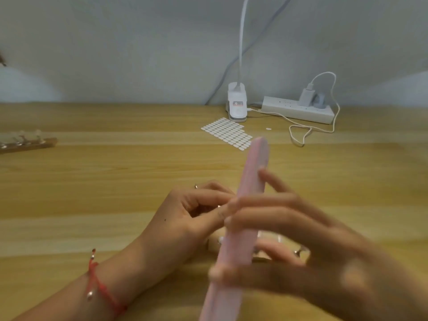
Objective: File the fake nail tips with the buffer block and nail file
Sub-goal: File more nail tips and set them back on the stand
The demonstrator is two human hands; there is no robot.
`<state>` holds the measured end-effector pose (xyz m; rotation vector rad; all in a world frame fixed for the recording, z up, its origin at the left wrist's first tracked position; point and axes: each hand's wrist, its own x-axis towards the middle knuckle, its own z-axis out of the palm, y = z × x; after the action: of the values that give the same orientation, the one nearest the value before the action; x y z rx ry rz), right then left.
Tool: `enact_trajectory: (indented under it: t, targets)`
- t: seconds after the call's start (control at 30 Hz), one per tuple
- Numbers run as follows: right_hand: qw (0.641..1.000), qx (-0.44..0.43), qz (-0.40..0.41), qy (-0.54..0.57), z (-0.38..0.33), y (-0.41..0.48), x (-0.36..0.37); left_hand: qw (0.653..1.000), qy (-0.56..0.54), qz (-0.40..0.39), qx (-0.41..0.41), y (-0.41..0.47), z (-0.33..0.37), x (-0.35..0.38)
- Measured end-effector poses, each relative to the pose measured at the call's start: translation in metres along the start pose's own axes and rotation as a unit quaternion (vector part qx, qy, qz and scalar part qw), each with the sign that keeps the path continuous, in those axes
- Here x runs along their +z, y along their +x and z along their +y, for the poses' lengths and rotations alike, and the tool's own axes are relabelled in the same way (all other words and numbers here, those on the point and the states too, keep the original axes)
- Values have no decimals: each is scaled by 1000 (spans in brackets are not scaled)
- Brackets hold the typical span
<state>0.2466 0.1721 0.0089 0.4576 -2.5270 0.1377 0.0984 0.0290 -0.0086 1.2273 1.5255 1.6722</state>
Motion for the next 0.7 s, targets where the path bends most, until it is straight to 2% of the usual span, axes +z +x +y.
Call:
enact_trajectory:
  t: [0.03, 0.13, 0.17, 0.23, 0.33, 0.37, 0.43, 0.5, 0.57, 0.63, 0.7]
  targets:
    - [999, 29, 9, -26, 8, 0, -3, 1000, 3, 0, 12, 0, -2, 0]
    - [976, 185, 90, -74, 38, -1, -19, 1000, -13, 12, 9, 0, 0, -3]
    - [971, 204, 99, -81, 42, -1, -22, 1000, -7, 5, 9, 1, 0, -3]
    - [984, 159, 67, -33, 27, 0, -15, 1000, 9, 9, 7, 2, -2, -2]
    - [995, 60, -27, 75, -10, 0, 14, 998, -32, 50, -16, 3, -5, -6]
    - [993, 41, -60, 90, -15, 0, 20, 998, -41, 51, -21, 3, -5, -5]
    - [993, 11, -106, 50, -15, 1, 20, 999, -19, 29, -8, 2, -3, -3]
    - [996, 45, -32, 70, -1, 3, 5, 999, 36, 10, 29, 0, -2, 1]
    - [992, 115, 47, -3, 22, 1, -13, 997, 60, 8, 46, -1, -3, 1]
    - [979, 173, 86, -65, 40, -3, -21, 997, 64, 10, 44, -2, -2, 0]
    - [982, 157, 93, -50, 38, -5, -23, 997, 65, 11, 39, 0, -2, 0]
